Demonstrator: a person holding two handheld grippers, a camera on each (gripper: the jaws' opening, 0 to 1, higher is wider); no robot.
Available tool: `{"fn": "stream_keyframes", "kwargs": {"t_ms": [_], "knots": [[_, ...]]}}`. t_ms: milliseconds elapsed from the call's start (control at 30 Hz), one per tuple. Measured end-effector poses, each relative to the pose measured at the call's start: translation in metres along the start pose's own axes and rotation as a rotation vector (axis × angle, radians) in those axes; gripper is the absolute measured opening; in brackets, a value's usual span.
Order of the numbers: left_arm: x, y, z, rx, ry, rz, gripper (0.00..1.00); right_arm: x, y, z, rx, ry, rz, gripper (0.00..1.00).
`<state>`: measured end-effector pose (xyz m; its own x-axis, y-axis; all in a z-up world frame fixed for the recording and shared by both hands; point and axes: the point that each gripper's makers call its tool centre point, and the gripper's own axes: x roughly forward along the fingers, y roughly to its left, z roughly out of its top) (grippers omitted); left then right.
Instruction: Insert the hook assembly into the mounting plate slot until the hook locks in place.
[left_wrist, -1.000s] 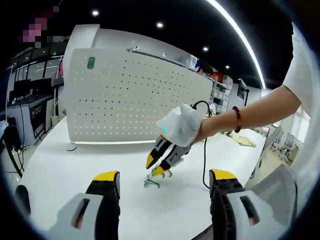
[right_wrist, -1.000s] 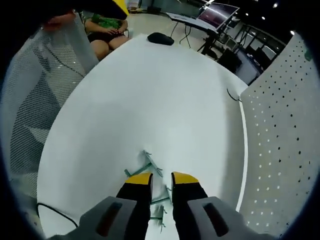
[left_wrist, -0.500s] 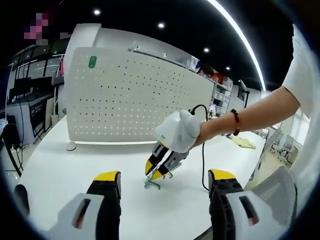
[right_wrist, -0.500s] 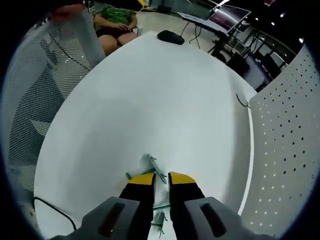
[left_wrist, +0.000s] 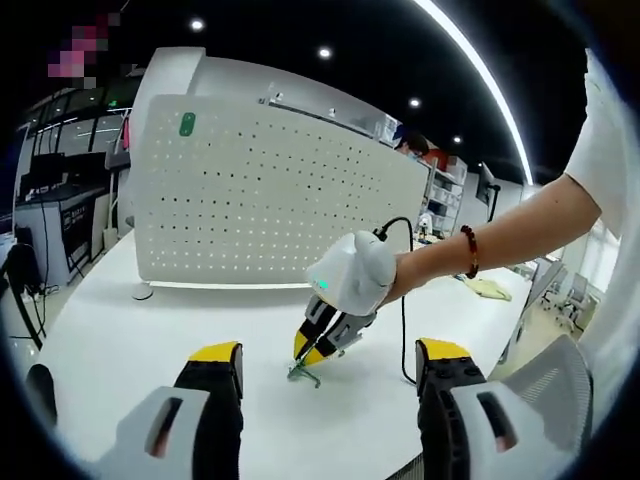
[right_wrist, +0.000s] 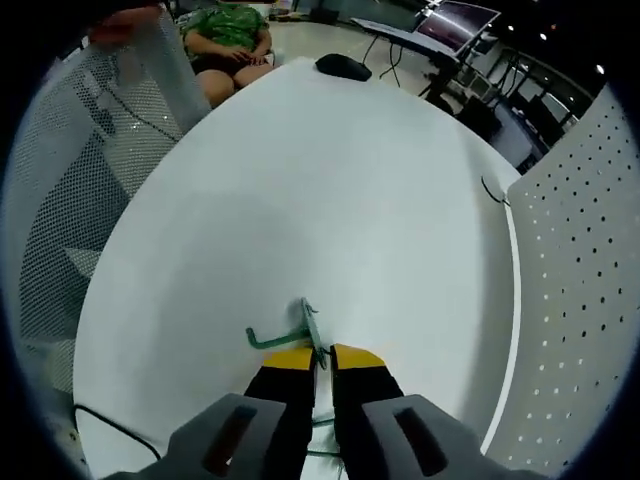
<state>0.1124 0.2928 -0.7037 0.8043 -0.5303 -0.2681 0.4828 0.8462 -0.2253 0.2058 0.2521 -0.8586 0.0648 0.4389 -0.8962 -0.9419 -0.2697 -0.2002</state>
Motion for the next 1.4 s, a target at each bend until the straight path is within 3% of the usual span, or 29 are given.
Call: {"fn": "stream_keyframes", "kwargs": {"t_ms": [400, 633, 767, 1400], "knots": [[0.002, -0.002, 0.000, -0.006, -0.006, -0.005, 0.71, -0.004, 0.007, -0.002, 0.070, -0.016, -0.028, 0.03], [0.003, -0.004, 0.002, -0.004, -0.012, -0.018, 0.70, -0.015, 0.007, 0.003, 0.178, -0.075, -0.102, 0.02], [0.004, -0.004, 0.003, 0.006, -0.011, -0.025, 0.70, -0.020, 0.009, 0.005, 0.194, -0.084, -0.118, 0.02], [0.005, -0.011, 0.008, 0.027, -0.003, -0.059, 0.66, -0.058, 0.009, 0.036, 0.324, -0.230, -0.265, 0.02]]}}
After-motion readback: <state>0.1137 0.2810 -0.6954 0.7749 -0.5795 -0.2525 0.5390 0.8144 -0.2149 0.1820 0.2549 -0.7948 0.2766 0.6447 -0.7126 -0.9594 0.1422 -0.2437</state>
